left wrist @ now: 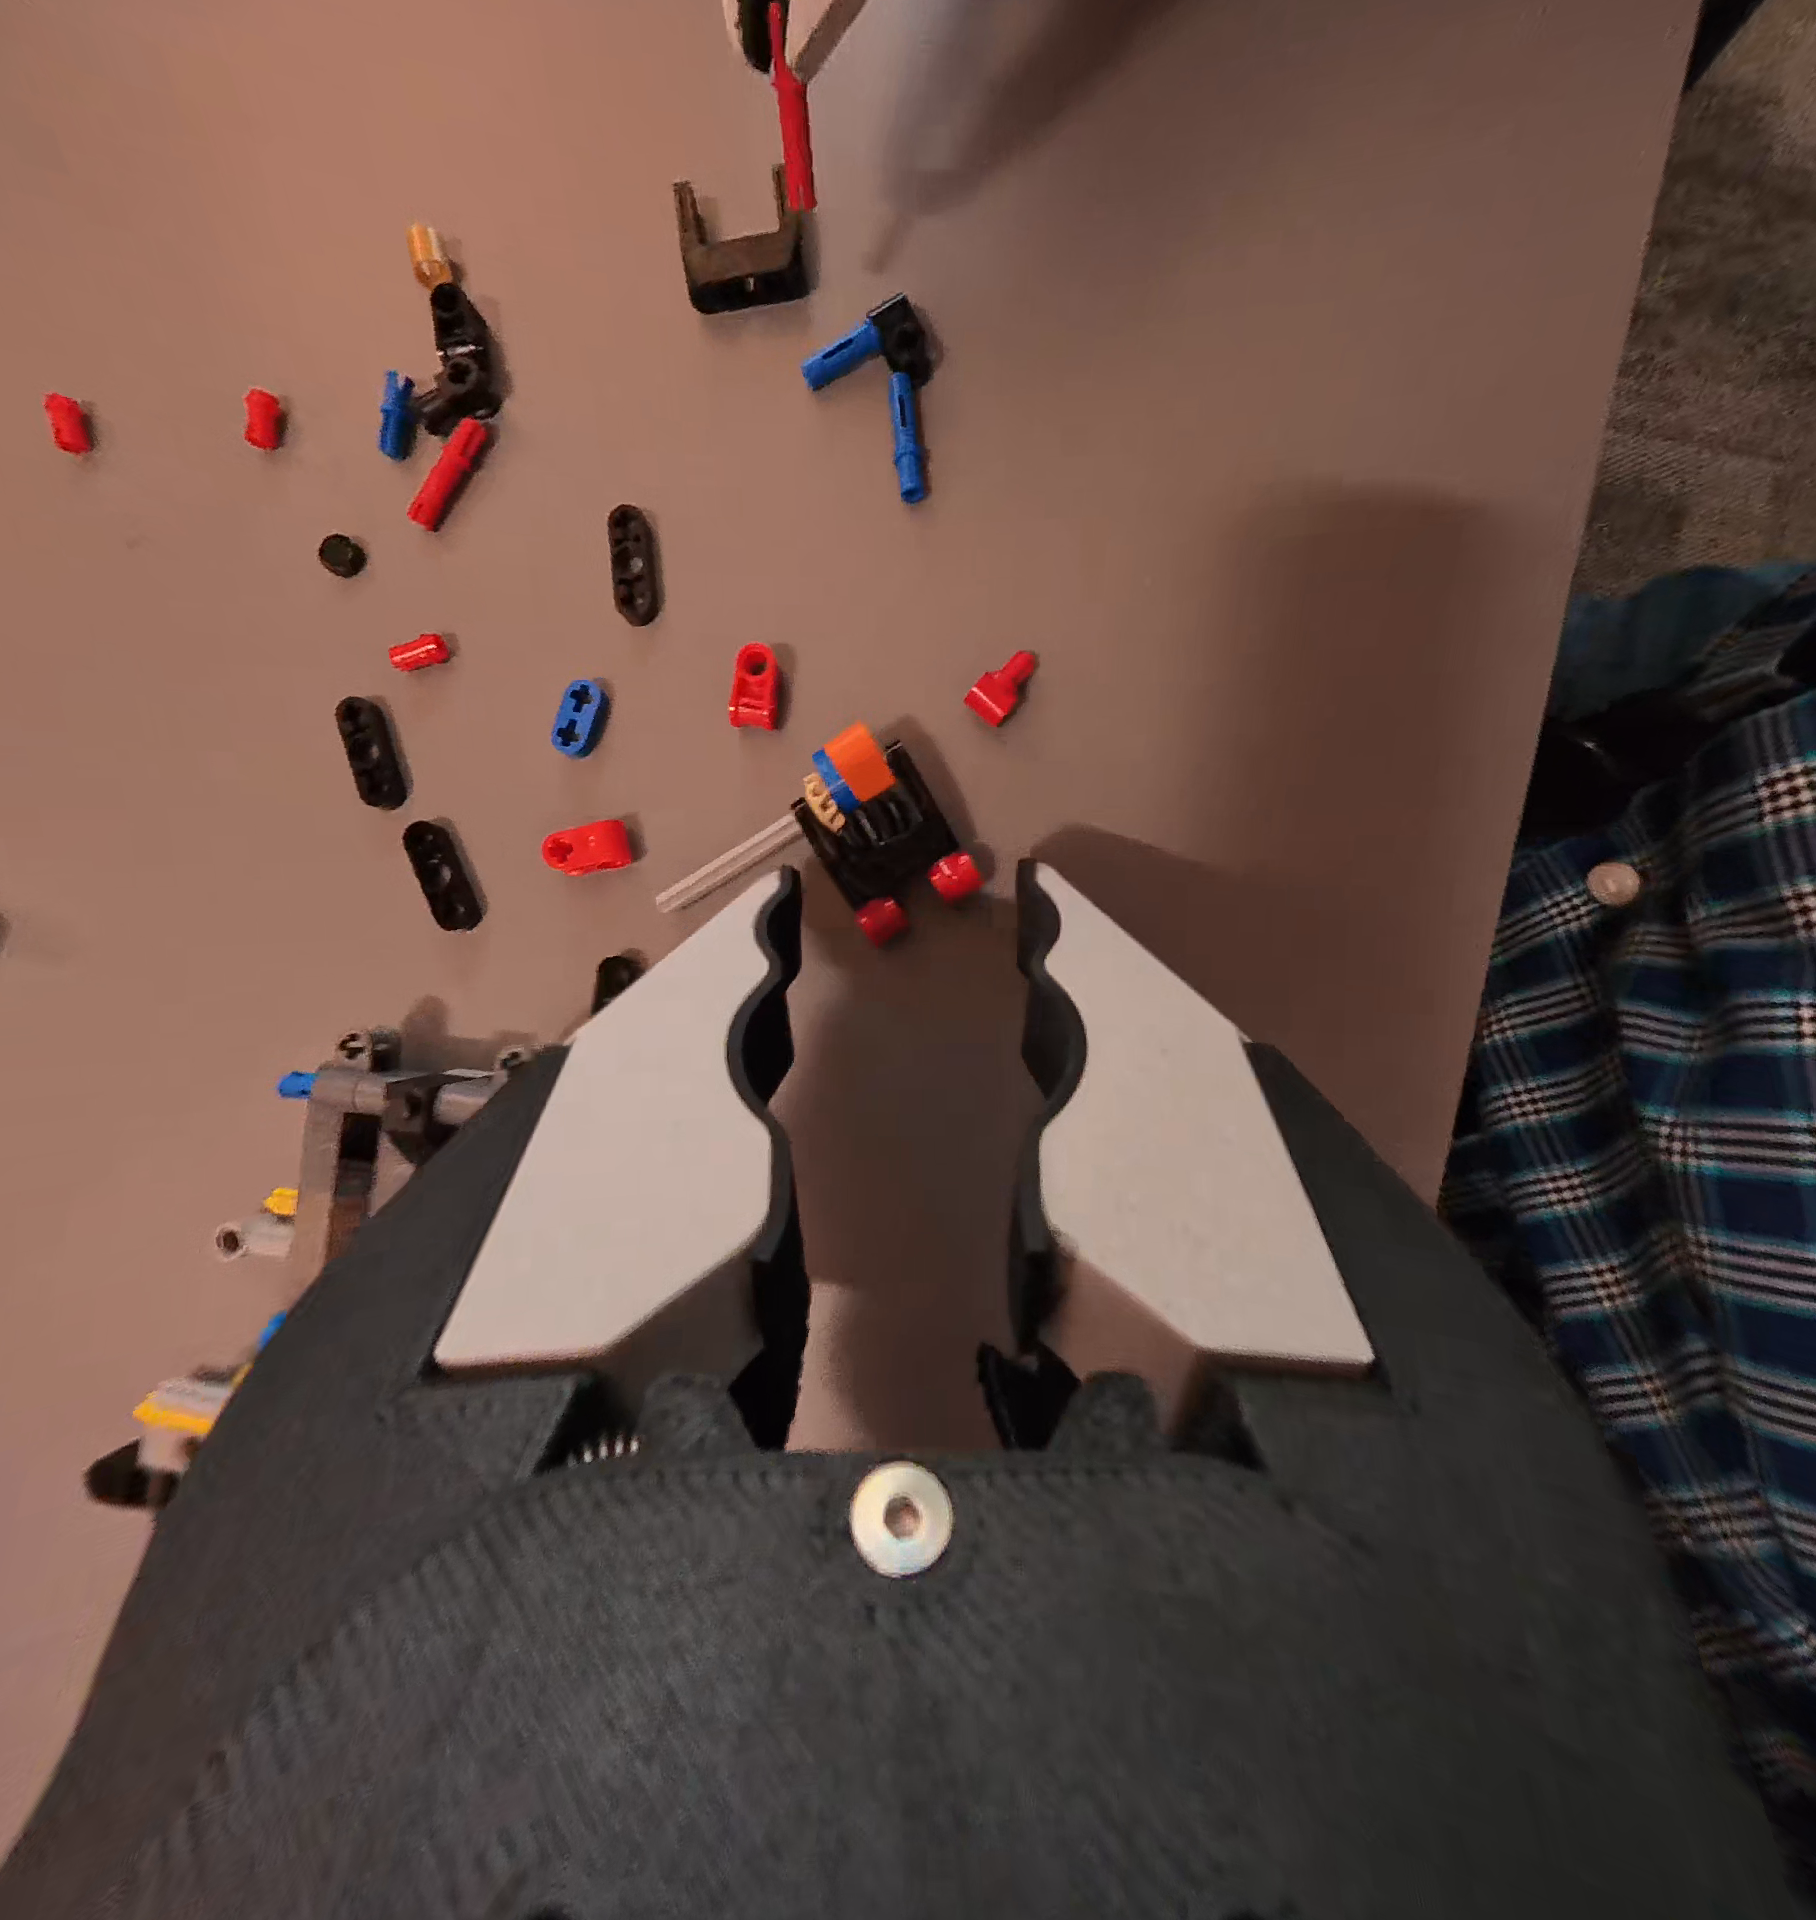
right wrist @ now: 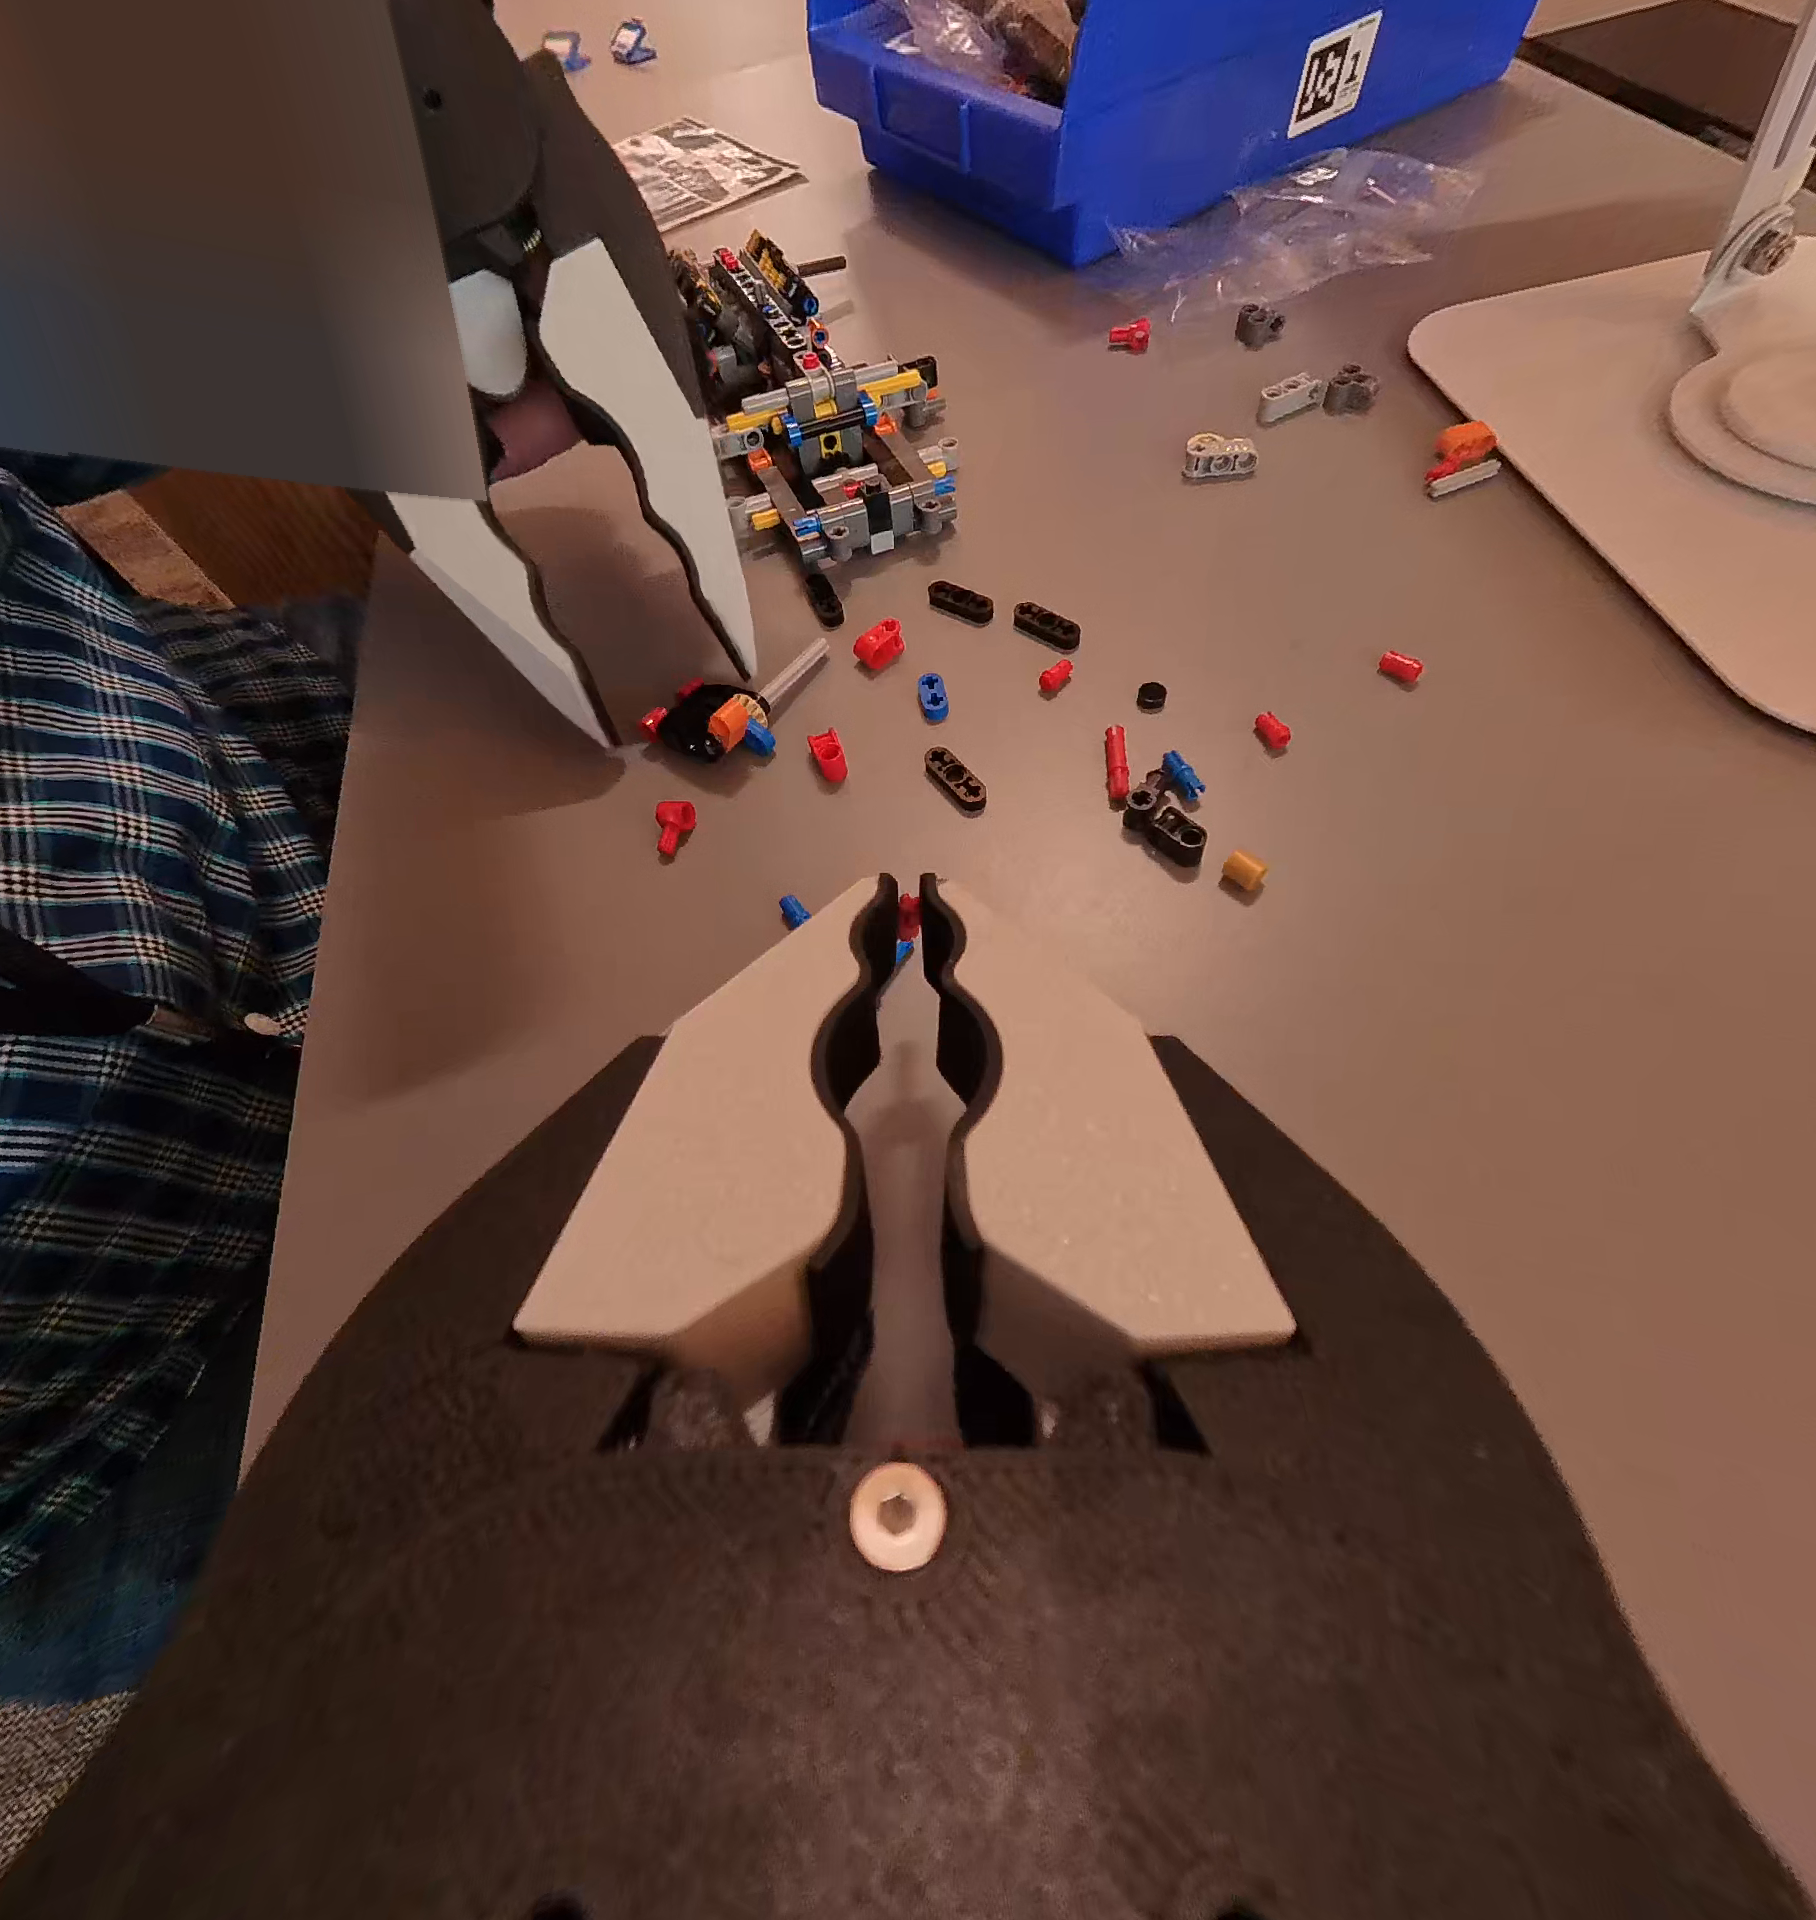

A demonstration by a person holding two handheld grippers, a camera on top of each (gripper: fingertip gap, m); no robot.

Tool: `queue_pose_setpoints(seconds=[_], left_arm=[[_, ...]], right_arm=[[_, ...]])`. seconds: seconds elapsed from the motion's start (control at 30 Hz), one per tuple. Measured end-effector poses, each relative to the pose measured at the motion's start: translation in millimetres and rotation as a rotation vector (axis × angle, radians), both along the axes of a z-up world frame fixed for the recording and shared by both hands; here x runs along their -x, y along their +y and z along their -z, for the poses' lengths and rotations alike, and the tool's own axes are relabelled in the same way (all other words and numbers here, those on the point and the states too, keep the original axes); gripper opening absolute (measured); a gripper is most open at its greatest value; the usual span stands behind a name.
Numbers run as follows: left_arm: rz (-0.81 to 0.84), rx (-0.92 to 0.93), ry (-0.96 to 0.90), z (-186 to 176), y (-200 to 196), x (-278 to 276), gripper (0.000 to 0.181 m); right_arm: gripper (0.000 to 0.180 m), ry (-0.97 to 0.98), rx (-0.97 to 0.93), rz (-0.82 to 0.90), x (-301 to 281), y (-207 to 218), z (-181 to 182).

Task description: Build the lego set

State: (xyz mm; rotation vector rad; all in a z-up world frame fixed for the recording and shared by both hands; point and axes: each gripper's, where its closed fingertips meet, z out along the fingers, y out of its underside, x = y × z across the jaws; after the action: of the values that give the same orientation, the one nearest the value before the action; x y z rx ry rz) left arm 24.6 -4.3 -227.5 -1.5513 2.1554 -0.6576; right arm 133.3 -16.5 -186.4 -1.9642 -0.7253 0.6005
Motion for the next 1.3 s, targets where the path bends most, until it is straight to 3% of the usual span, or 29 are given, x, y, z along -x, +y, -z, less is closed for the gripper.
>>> queue_pose_setpoints(seconds=[0.37,0.57,1.03,1.3], left_arm=[[-0.153,0.043,-0.041,4,-4,-6,0.045],[-0.268,0.066,-0.081,3,3,-10,0.026],[-0.272,0.001,-0.140,3,-3,-2,0.024],[-0.231,-0.036,-0.163,2,-3,0,0.024]], right_arm=[[0.000,-0.039,0.029,-0.021,5,-2,8],[0.000,-0.055,0.024,-0.021,5,-2,9],[0.001,-0.095,0.035,-0.055,35,10,14],[0.012,-0.142,0.063,-0.032,38,18,22]])
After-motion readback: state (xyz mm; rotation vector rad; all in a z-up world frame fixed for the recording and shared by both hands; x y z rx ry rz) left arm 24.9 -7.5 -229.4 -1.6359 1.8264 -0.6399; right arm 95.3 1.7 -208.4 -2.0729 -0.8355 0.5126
